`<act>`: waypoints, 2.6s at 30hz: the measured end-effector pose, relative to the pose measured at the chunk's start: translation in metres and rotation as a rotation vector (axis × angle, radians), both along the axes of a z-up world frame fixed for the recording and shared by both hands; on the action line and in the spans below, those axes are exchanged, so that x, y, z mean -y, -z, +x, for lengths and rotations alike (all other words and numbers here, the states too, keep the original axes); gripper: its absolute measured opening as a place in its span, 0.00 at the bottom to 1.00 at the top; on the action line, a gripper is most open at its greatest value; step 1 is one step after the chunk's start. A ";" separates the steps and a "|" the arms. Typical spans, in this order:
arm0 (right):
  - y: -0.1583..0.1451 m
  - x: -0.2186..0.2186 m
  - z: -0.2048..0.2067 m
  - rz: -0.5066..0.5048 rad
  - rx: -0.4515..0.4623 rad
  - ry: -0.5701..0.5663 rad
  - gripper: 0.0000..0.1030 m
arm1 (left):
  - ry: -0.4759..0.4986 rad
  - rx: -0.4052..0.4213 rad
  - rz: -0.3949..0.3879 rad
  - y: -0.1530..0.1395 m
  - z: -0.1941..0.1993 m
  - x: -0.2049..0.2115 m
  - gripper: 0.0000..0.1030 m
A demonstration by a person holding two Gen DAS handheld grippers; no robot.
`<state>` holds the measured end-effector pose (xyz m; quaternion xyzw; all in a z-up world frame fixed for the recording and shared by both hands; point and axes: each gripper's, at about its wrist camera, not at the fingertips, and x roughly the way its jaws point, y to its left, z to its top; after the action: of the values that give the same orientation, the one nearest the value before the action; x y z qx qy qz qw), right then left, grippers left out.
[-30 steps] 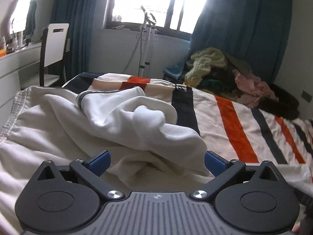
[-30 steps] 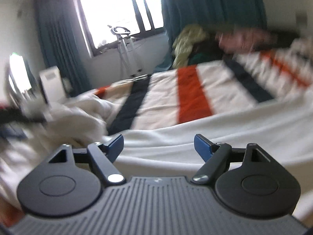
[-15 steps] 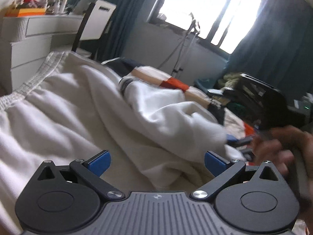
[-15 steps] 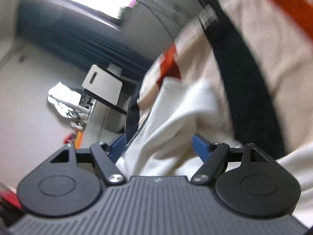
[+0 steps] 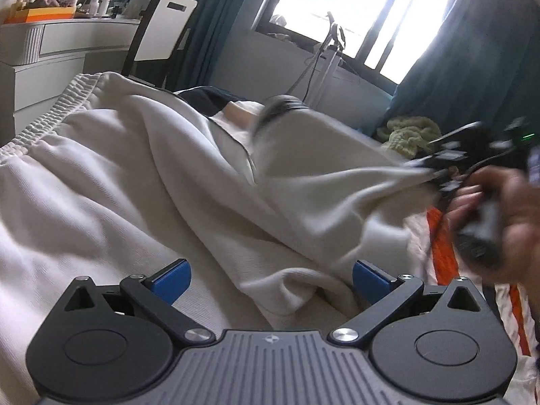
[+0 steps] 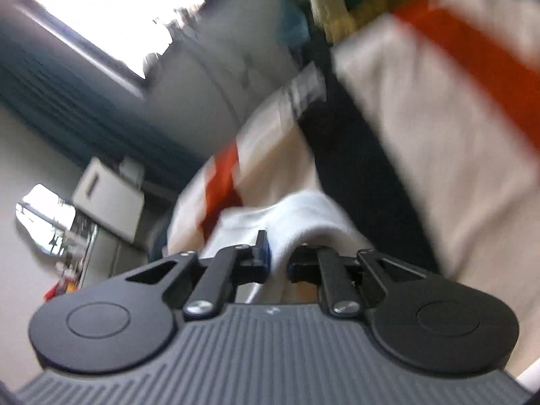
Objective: Fold clothes
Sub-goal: 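Grasp the garment's ribbed cuff with the right gripper and lift it, then lower the held cuff onto the garment and open the right gripper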
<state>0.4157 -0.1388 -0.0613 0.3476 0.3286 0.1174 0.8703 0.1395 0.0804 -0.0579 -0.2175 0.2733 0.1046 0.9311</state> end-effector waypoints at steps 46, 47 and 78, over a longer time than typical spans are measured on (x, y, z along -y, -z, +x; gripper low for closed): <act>0.116 0.404 -0.119 0.025 0.106 0.584 0.36 | 0.114 -0.006 0.313 0.021 0.003 0.084 1.00; 0.117 0.413 -0.122 0.063 0.104 0.615 0.42 | 0.116 -0.013 0.315 0.022 0.004 0.086 1.00; 0.086 0.430 -0.127 -0.110 0.316 0.793 0.06 | 0.120 -0.016 0.333 0.029 0.018 0.103 1.00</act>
<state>0.2885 -0.5690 -0.1470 0.3780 0.0382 -0.1921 0.9049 0.1572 -0.0228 -0.0870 -0.0426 0.2722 0.0942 0.9567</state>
